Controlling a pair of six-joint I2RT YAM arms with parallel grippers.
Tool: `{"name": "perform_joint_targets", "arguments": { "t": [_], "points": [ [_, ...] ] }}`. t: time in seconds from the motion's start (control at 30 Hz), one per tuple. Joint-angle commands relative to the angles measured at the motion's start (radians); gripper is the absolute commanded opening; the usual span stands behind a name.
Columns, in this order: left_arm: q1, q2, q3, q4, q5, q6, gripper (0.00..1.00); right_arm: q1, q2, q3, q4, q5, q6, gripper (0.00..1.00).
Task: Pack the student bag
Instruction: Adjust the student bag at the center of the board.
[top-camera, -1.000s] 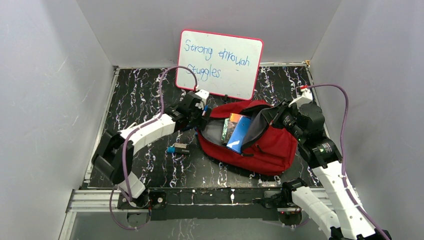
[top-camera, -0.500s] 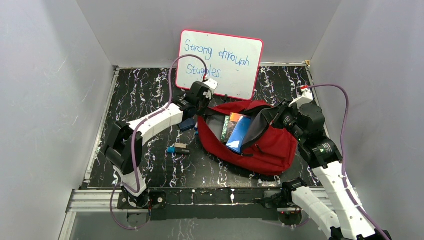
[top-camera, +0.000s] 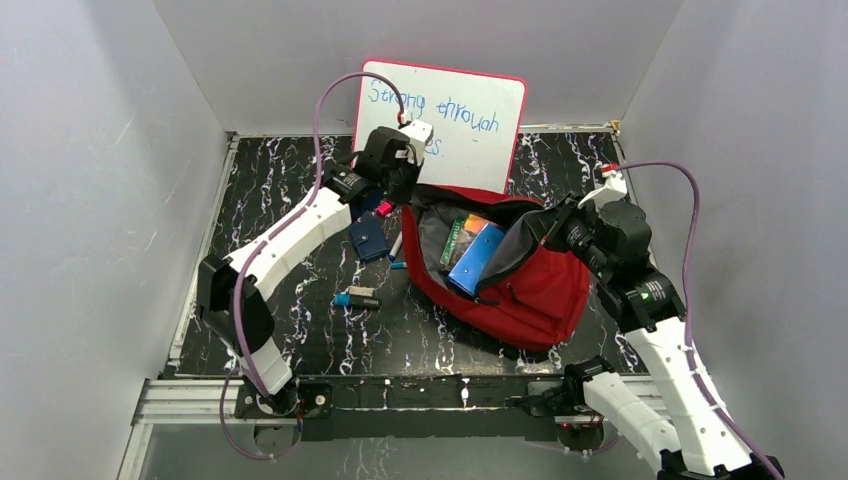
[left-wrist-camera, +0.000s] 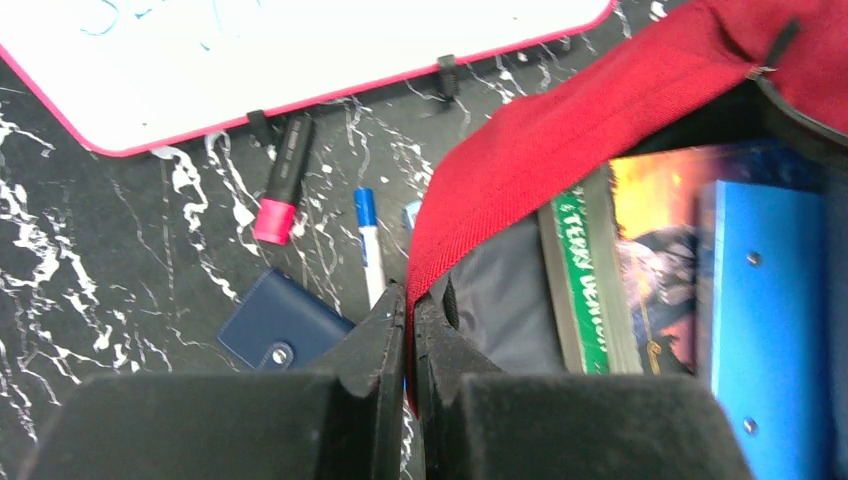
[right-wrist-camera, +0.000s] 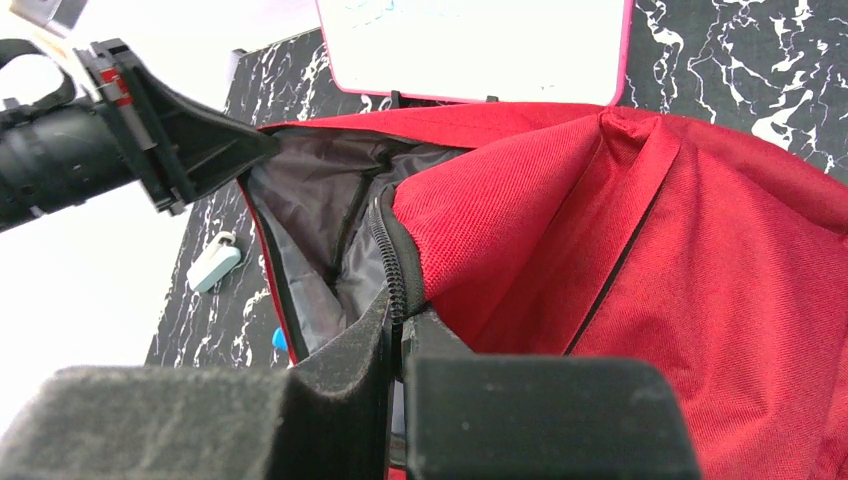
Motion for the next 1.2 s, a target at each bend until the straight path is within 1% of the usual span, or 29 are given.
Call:
{"name": "perform_joint_targets", "arguments": {
  "t": [0.0, 0.07, 0.23, 0.33, 0.43, 0.6, 0.73, 0.87, 1.0, 1.1, 1.17],
  "points": [
    [0.012, -0.158, 0.065, -0.028, 0.106, -0.037, 0.0, -0.001, 0.006, 0.074, 0.075, 0.016, -0.029, 0.01],
    [0.013, -0.182, 0.057, -0.056, 0.184, -0.056, 0.0, -0.001, 0.024, 0.107, 0.075, 0.058, -0.051, 0.01],
    [0.012, -0.263, -0.02, -0.072, 0.312, -0.153, 0.0, -0.002, 0.102, 0.219, 0.022, 0.117, -0.094, 0.0],
    [0.01, -0.303, -0.079, -0.063, 0.401, -0.222, 0.0, -0.002, 0.145, 0.28, 0.013, 0.126, -0.124, 0.0],
    [-0.016, -0.346, -0.159, -0.029, 0.427, -0.275, 0.0, -0.002, 0.206, 0.351, 0.007, 0.105, -0.182, 0.0],
    [-0.126, -0.375, -0.233, 0.024, 0.383, -0.335, 0.0, -0.002, 0.338, 0.478, 0.013, 0.014, -0.317, 0.0],
    [-0.177, -0.375, -0.29, 0.091, 0.357, -0.406, 0.0, -0.002, 0.429, 0.557, 0.064, -0.075, -0.405, 0.0],
    [-0.181, -0.399, -0.357, 0.178, 0.301, -0.455, 0.0, -0.002, 0.49, 0.59, 0.112, -0.083, -0.479, 0.0],
    [-0.182, -0.398, -0.356, 0.203, 0.27, -0.46, 0.0, -0.001, 0.545, 0.635, 0.14, -0.066, -0.543, 0.0],
    [-0.182, -0.417, -0.373, 0.207, 0.221, -0.457, 0.0, -0.002, 0.544, 0.642, 0.13, -0.083, -0.535, 0.0],
    [-0.182, -0.445, -0.404, 0.202, 0.143, -0.454, 0.0, -0.001, 0.512, 0.591, 0.128, -0.111, -0.514, 0.0]
  ]
}}
